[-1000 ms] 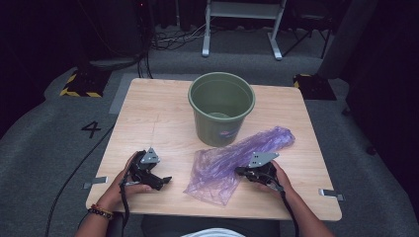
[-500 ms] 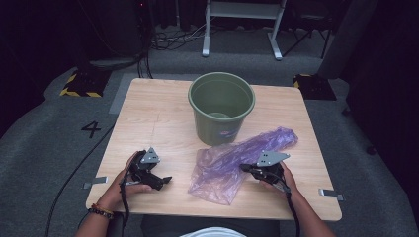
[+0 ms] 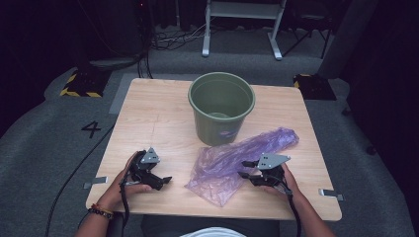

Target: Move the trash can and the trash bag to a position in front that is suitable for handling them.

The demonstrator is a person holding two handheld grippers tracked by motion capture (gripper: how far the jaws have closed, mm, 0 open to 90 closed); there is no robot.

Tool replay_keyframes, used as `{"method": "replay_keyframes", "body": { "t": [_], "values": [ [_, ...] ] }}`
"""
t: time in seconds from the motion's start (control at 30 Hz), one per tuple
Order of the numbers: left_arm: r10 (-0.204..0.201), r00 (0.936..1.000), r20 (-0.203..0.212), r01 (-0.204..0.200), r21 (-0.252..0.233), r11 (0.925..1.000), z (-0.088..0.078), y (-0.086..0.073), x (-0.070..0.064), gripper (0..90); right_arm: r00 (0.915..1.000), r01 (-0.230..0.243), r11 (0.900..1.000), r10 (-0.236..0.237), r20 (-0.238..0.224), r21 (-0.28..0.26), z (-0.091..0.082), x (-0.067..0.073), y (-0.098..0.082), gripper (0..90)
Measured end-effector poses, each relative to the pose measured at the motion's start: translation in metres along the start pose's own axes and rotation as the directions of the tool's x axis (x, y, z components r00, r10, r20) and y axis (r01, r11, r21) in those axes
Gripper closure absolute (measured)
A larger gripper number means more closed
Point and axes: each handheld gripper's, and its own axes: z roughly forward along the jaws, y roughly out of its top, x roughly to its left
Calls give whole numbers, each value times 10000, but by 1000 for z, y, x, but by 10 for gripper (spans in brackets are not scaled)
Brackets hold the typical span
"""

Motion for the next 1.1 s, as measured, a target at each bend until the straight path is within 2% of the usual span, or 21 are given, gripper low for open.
{"method": "replay_keyframes", "body": {
  "t": [0.07, 0.17, 0.23, 0.33, 0.43, 0.5, 0.53, 0.57, 0.67, 0.7, 0.73, 0.77, 0.83, 0.9, 0.97, 1.0, 1.03, 1.1],
  "values": [
    [2, 10000, -6, -2, -5, 10000, 0, 0, 0, 3, 9996, 275, 9996, -275, -8, 50, -2, 4, 2, 397],
    [-4, 10000, -4, 4, -3, 10000, 0, 0, 0, 3, 9964, 827, 9965, -829, 201, 95, -8, 9, 4, 276],
    [-6, 10000, 2, 6, -8, 10000, 0, 0, 0, 3, 9914, 1219, 9921, -1232, 438, 309, -12, 9, 3, 218],
    [-3, 10000, 2, 3, -10, 10000, 0, 0, 0, 3, 9908, 1237, 9916, -1256, 508, 389, -13, 7, 1, 196],
    [-5, 10000, -4, 5, -4, 10000, 0, 0, 0, 3, 9940, 971, 9934, -1000, 453, 618, -9, -1, -3, 154],
    [-4, 10000, 0, 4, -6, 10000, 0, 0, 0, 3, 9930, 815, 9897, -908, 762, 1177, 0, -8, -7, 156],
    [-4, 10000, 0, 4, -6, 10000, 0, 0, 0, 3, 9930, 815, 9897, -908, 762, 1177, 0, -8, -7, 156],
    [-1, 10000, -7, 1, -5, 10000, 0, 0, 0, 3, 9956, 724, 9899, -791, 507, 1216, 5, -11, -8, 154],
    [-3, 10000, -6, 3, -6, 10000, 0, 0, 0, 3, 9961, 701, 9892, -763, 435, 1289, 9, -12, -7, 154],
    [-1, 10000, -8, 1, -3, 10000, 0, 0, 0, 3, 9966, 712, 9863, -764, 300, 1485, 15, -12, -6, 154],
    [-1, 10000, -8, 1, -3, 10000, 0, 0, 0, 3, 9966, 712, 9863, -764, 300, 1485, 15, -12, -6, 154],
    [-3, 10000, -8, 3, -5, 10000, 0, 0, 0, 3, 9982, 591, 9878, -604, 48, 1441, 19, -13, -7, 161],
    [-1, 10000, -7, 1, -5, 10000, 0, 0, 0, 3, 9984, 551, 9874, -557, 1, 1481, 20, -13, -7, 160],
    [-4, 10000, -6, 4, -4, 10000, 0, 0, 0, 3, 9993, 295, 9883, -259, -260, 1495, 24, -16, -7, 171],
    [-2, 10000, -7, 2, -4, 10000, 0, 0, 0, 3, 9992, 222, 9886, -172, -354, 1487, 24, -16, -7, 188],
    [-2, 10000, 5, 2, -3, 10000, 0, 0, 0, 3, 9983, 57, 9891, 28, -576, 1474, 24, -18, -8, 207],
    [-1, 10000, 5, 1, -3, 10000, 0, 0, 0, 3, 9951, -369, 9880, 500, -849, 1498, 26, -21, -9, 249],
    [4, 10000, 2, -4, -9, 10000, 0, 0, 0, 3, 9944, -452, 9887, 582, -883, 1430, 26, -22, -9, 274]
  ]
}}
